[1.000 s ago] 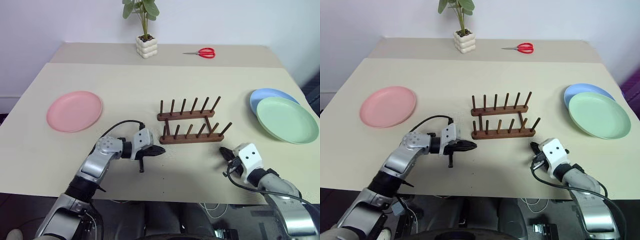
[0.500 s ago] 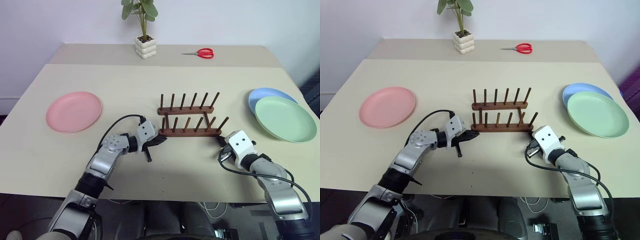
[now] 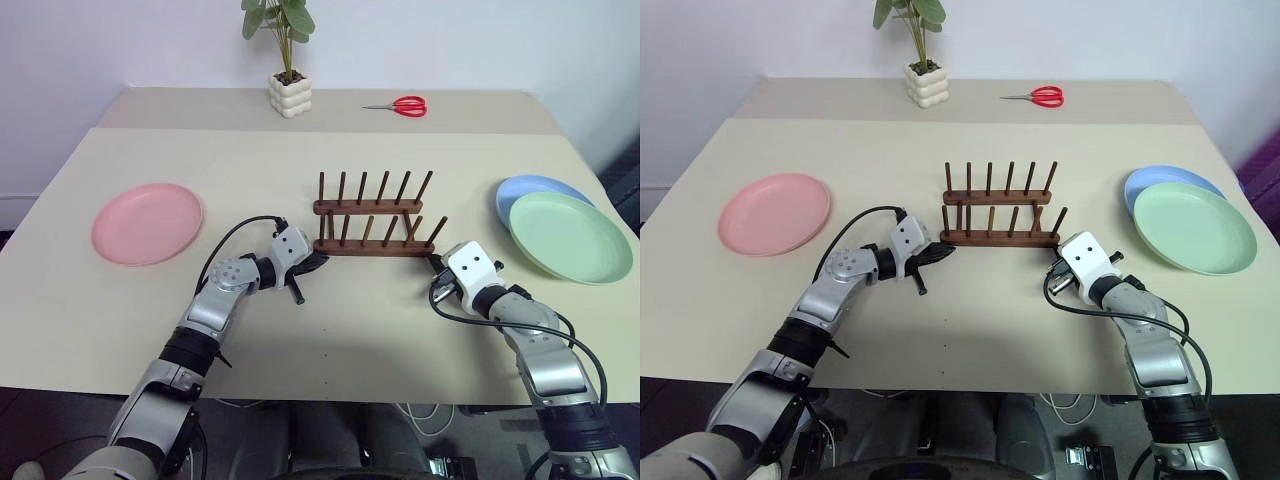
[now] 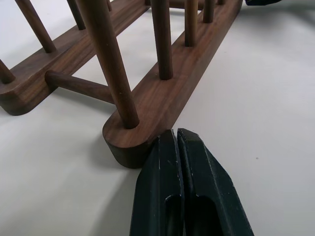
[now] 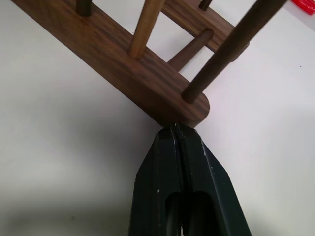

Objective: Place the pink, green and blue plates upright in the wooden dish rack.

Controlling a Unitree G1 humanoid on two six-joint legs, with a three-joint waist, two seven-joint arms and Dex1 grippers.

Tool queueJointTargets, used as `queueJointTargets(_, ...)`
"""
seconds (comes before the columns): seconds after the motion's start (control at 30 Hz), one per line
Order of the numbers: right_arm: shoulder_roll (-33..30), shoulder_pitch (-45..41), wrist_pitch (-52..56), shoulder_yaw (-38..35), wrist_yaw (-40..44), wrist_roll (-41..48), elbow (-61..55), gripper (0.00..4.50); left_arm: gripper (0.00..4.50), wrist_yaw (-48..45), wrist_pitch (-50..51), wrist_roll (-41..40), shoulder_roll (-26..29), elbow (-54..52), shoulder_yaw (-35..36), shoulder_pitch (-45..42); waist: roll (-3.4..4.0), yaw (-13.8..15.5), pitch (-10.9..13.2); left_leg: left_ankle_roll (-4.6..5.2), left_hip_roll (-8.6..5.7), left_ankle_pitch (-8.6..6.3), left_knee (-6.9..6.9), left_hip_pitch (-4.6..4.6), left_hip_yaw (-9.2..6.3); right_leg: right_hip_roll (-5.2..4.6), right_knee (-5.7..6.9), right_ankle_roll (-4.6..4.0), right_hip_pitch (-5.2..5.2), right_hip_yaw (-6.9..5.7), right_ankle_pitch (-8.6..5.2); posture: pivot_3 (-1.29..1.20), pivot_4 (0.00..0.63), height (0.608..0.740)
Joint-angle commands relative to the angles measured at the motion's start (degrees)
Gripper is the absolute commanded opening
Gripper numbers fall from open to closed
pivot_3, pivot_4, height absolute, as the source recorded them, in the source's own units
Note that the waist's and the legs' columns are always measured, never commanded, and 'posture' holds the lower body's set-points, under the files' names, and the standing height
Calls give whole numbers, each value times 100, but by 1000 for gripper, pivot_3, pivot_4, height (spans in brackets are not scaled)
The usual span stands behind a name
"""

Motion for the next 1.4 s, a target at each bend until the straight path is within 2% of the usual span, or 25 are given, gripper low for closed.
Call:
queueJointTargets(0.03,-20,-78,-144,-56,-17,0,-62,0,44,64,-11,86,8,136,63,-11,0,0,0,0,0,0,0,0,0,0,0,0,0,0,0,0,150,740)
queueJointTargets(0.23,-75,220,-146,-187,20,80,-326,0,44,61,-21,-40,103,-188,214,168,0,-2,0,0,0,0,0,0,0,0,0,0,0,0,0,0,150,740)
queueJointTargets(0.4,-110,801,-125,-359,99,202,-915,0,44,-457,264,-803,453,-1407,646,775,0,-92,0,0,4,0,-13,-14,-1,-1,0,1,-20,1,0,0,150,740)
queueJointTargets(0.5,-156,1186,-133,-397,229,260,-1254,0,929,-751,726,-1397,772,-2097,992,1132,0,-93,0,-1,8,-1,-18,-15,0,-2,-1,1,-23,1,-1,0,150,740)
queueJointTargets(0.6,-245,1409,-210,-351,392,265,-1513,0,2391,-595,1413,-2088,982,-2518,1640,1238,0,-89,1,-1,7,-1,-15,-12,0,-6,-1,-1,-16,1,0,0,150,740)
queueJointTargets(0.73,-332,1388,-209,-282,767,513,-1844,0,4394,-38,1893,-2385,1255,-2518,2497,1179,-1,-110,1,0,8,1,-5,-2,-1,-3,-1,-9,-7,2,4,0,150,740)
queueJointTargets(0.97,-617,1093,16,-21,1490,981,-2517,0,4458,1688,2764,-1979,1844,-1022,3550,646,-12,-100,8,0,8,2,-7,-2,-3,5,-1,-7,-11,0,5,0,150,740)
queueJointTargets(1.07,-817,1048,215,37,1801,1258,-2828,0,4458,2120,3088,-1899,2146,-352,3797,326,-31,-95,16,0,8,1,-9,-7,-3,5,-1,-6,-15,-2,5,0,150,740)
queueJointTargets(1.23,-978,1006,352,-36,2026,1605,-3185,0,4458,2481,3187,-1333,2641,506,3528,54,-36,-79,17,0,4,1,-11,-14,-4,-3,-5,-4,-19,-5,6,0,150,740)
queueJointTargets(1.4,-931,1172,299,-141,1977,1708,-3176,0,4458,2630,3066,-1197,2628,771,3535,-199,-41,-64,15,-2,4,2,-11,-13,-5,-6,-4,-3,-19,-6,7,0,150,740)
